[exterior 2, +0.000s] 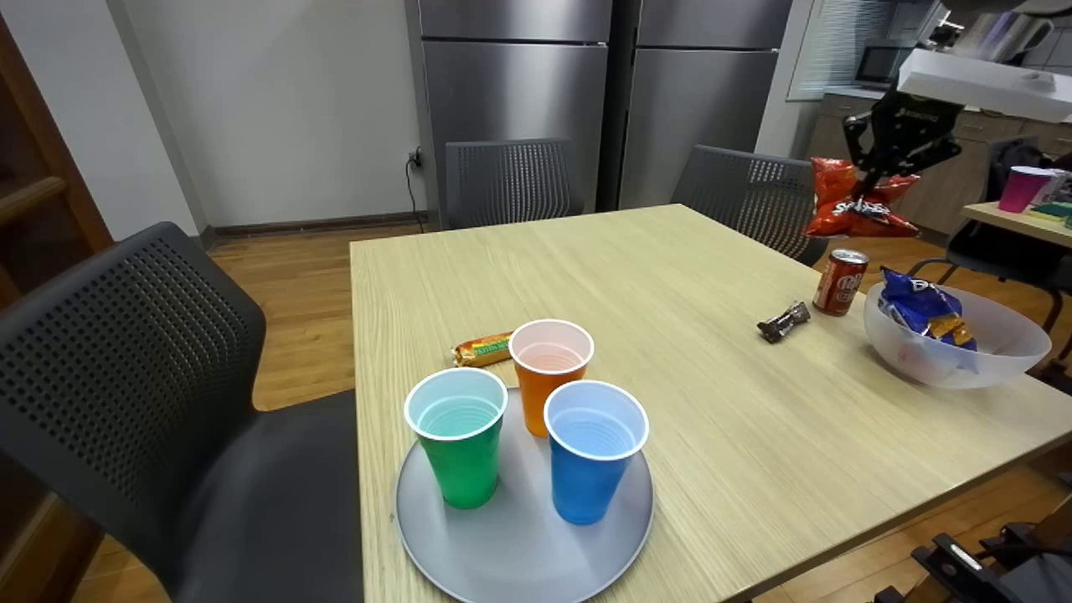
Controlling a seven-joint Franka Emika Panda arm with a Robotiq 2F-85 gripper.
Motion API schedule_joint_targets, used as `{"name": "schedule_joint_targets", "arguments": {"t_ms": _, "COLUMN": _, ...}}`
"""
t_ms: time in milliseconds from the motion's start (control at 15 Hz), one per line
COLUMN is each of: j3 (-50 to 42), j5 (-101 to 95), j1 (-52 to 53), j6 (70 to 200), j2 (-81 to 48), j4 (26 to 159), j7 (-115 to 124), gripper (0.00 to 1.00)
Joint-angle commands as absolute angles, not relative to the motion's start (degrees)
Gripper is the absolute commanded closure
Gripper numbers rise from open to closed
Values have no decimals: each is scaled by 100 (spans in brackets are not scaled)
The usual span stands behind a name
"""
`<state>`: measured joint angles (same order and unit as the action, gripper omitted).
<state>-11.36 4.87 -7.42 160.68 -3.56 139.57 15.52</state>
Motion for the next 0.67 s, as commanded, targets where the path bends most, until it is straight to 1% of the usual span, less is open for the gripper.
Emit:
{"name": "schedule_joint_targets", "arguments": {"t_ms": 0, "j3": -1244, "j5": 553, "j1": -961, "j6": 16170, "j2": 177, "j4": 14521, "j7": 1531, "gripper": 100}}
{"name": "schedule_joint_targets", "arguments": {"t_ms": 267, "j3": -1410, "j5": 562, "j1": -1184, "j6": 16199, "j2": 374, "j4": 14816, "j7": 1562, "gripper": 100}}
{"name": "schedule_joint_targets", "arguments": {"t_ms": 600, "j3": -1549, "j5": 761, "j1": -1383, "j6": 16315, "j2": 310, "j4": 14968, "j7": 1576, "gripper": 100}}
